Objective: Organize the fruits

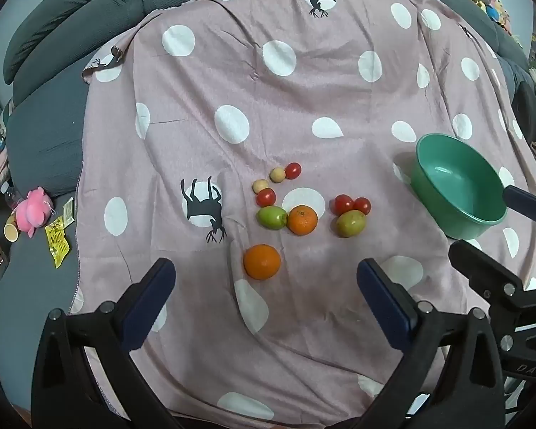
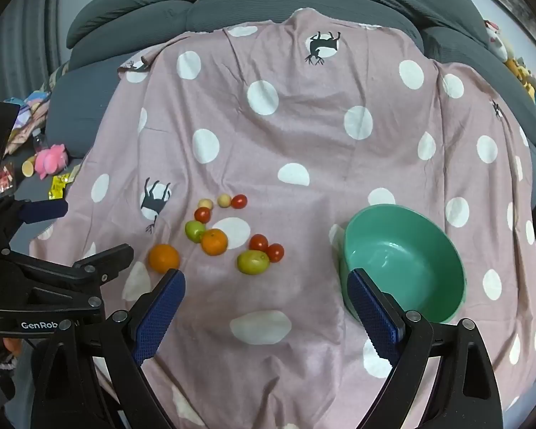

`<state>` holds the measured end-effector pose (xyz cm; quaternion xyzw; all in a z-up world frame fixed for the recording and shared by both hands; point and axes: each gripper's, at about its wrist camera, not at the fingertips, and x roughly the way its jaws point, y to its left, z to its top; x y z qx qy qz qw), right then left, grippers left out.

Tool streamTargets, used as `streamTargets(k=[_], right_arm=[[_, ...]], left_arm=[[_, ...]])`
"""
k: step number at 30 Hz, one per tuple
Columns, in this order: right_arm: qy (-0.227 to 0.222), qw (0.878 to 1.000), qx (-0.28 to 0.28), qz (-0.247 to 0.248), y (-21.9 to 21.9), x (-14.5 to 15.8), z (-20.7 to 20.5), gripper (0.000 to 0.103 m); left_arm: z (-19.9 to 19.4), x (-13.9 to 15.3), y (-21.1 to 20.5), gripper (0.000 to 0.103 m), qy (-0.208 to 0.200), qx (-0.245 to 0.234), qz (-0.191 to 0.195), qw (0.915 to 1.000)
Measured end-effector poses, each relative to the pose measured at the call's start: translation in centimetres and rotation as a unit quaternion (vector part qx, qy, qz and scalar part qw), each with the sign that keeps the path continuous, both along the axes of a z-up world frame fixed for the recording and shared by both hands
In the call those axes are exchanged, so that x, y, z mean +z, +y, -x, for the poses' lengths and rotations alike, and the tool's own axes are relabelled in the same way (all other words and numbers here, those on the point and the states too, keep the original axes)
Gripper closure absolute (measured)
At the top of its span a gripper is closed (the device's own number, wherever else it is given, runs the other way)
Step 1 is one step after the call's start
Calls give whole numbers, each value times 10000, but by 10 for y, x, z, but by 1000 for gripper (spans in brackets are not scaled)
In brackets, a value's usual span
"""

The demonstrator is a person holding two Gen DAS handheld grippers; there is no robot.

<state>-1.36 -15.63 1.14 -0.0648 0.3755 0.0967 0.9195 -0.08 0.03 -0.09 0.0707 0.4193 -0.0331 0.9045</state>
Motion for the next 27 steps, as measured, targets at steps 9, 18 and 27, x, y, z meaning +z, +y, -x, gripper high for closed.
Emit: streamTargets(k=[9,18,27], right_arm=[[-19,10000,-3,0,1,0,1,10],[-34,10000,-6,13,2,0,2,10],[-42,10000,-7,19,3,1,2,10]], left_arm=[[1,-2,2,1,-4,4,38,10000],[0,-2,2,1,-3,9,44,10000],[0,-1,2,1,2,4,54,10000]])
